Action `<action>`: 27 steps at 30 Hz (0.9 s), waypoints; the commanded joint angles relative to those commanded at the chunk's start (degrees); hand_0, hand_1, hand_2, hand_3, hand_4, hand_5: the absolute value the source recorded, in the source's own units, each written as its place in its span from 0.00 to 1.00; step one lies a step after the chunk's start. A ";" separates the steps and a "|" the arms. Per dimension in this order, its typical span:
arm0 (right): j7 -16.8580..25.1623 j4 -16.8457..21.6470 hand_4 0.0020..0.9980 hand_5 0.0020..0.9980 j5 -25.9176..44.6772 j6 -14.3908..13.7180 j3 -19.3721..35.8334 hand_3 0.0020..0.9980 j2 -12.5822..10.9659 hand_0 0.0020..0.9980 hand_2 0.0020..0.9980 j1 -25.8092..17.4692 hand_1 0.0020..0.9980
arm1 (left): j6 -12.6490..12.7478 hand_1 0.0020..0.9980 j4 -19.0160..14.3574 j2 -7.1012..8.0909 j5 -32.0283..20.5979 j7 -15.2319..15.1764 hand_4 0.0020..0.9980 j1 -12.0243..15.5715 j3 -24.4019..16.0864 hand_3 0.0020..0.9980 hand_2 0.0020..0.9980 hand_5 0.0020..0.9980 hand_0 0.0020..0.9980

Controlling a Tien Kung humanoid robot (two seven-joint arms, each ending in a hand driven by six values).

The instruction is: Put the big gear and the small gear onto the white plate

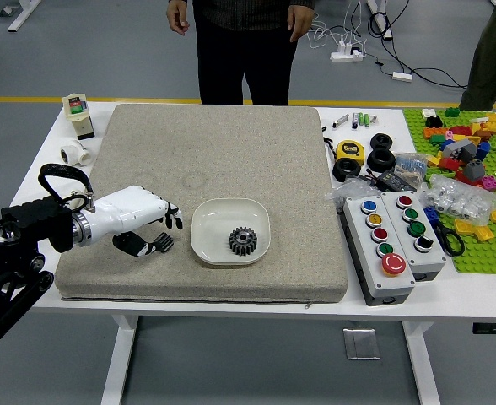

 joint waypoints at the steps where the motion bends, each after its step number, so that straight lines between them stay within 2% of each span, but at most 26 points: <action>1: -0.01 0.01 0.90 0.78 -0.01 0.00 0.01 0.73 0.00 0.75 0.82 0.03 0.79 | 0.02 0.58 0.20 -0.07 0.00 -0.04 0.62 -0.08 0.24 0.66 0.61 0.00 0.53; 22: -0.09 0.01 0.90 0.78 0.01 -0.03 0.12 0.73 0.03 0.75 0.82 0.27 0.79 | -1.82 0.64 1.04 0.45 0.00 -0.60 0.62 -0.28 1.31 0.72 0.65 0.00 0.53; 23: -0.08 0.01 0.90 0.78 0.00 -0.05 0.13 0.72 0.03 0.74 0.82 0.28 0.79 | -1.87 0.69 1.00 0.47 0.00 -0.68 0.74 -0.30 1.27 0.80 0.74 0.01 0.54; 27: -0.07 -0.01 0.90 0.78 0.01 -0.03 0.16 0.72 0.04 0.74 0.82 0.31 0.79 | -1.65 0.69 0.78 0.39 0.00 -1.04 0.74 -0.30 1.26 0.80 0.74 0.01 0.54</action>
